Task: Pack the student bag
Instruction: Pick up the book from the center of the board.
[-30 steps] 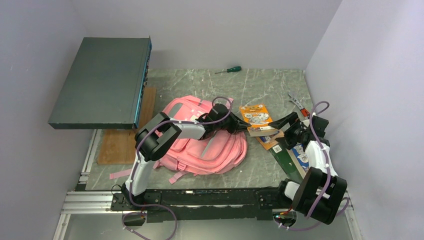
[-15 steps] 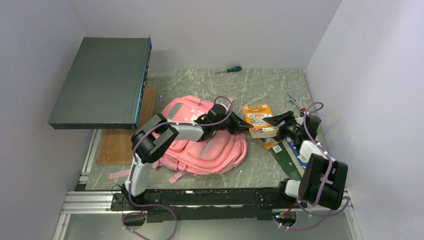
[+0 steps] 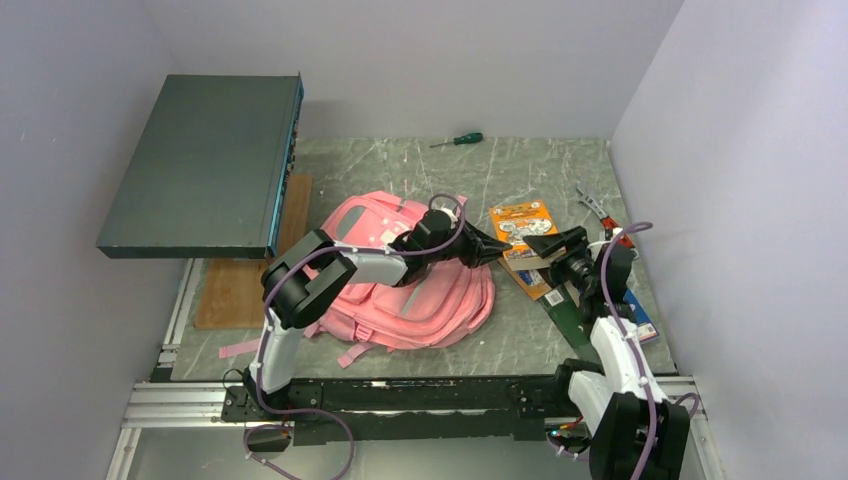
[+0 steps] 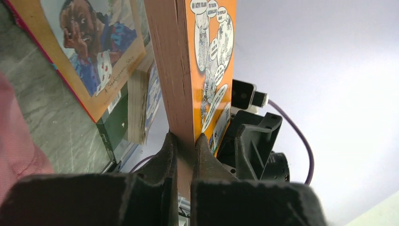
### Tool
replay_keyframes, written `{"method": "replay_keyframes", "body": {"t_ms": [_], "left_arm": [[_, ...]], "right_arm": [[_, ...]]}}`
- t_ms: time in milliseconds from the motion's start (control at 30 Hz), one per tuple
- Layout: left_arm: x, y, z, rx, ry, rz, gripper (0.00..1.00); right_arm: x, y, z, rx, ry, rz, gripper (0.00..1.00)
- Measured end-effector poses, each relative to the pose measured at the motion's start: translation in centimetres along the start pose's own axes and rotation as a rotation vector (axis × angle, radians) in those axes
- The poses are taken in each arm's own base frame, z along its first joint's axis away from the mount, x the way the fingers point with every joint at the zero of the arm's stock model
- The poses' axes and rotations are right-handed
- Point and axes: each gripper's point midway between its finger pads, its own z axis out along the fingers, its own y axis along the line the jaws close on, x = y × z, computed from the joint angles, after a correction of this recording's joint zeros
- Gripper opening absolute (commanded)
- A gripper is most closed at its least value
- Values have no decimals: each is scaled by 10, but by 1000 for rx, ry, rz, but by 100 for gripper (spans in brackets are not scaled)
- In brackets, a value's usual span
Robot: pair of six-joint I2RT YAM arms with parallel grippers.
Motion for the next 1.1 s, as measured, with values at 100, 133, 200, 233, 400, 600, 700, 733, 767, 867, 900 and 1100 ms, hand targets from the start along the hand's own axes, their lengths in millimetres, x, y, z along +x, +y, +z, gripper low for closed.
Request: {"method": "replay_keyframes", "body": {"t_ms": [100, 133, 200, 233, 400, 600, 700, 733, 767, 867, 900, 1100], "left_arm": [[-2, 6, -2, -10, -29, -14, 0], [-2, 9, -3, -15, -32, -24, 0], [-2, 11, -4, -17, -37, -48, 0], [-2, 10, -4, -11, -35, -57, 0], [-1, -6, -3, 51, -44, -72, 0], [-1, -7, -3, 56, -52, -71, 8], [-1, -10, -4, 60, -54, -69, 23], [0, -11, -4, 60, -51, -62, 29], [1, -10, -4, 50, -38, -55, 34], [14, -3, -9, -7, 45, 17, 75], [22, -1, -15, -32, 79, 61, 81], [70, -10, -70, -225, 180, 575, 82]], "right_arm": [[-1, -9, -1, 14, -49, 29, 68], [-3, -9, -1, 17, -66, 35, 65], [-10, -5, -1, 10, -109, 34, 57], [-12, -3, -2, 5, -127, 32, 55], [-19, 10, -2, -33, -192, 39, 57], [-16, 10, 2, -39, -188, 57, 22], [-17, 7, 4, -28, -196, 49, 0], [-17, 7, 4, -20, -194, 48, 0], [-17, 7, 4, -2, -188, 44, 0], [-24, 13, 1, 89, -184, -12, 0], [-29, 16, -2, 126, -190, -52, 0], [-82, 57, -26, 311, -266, -356, 0]]}}
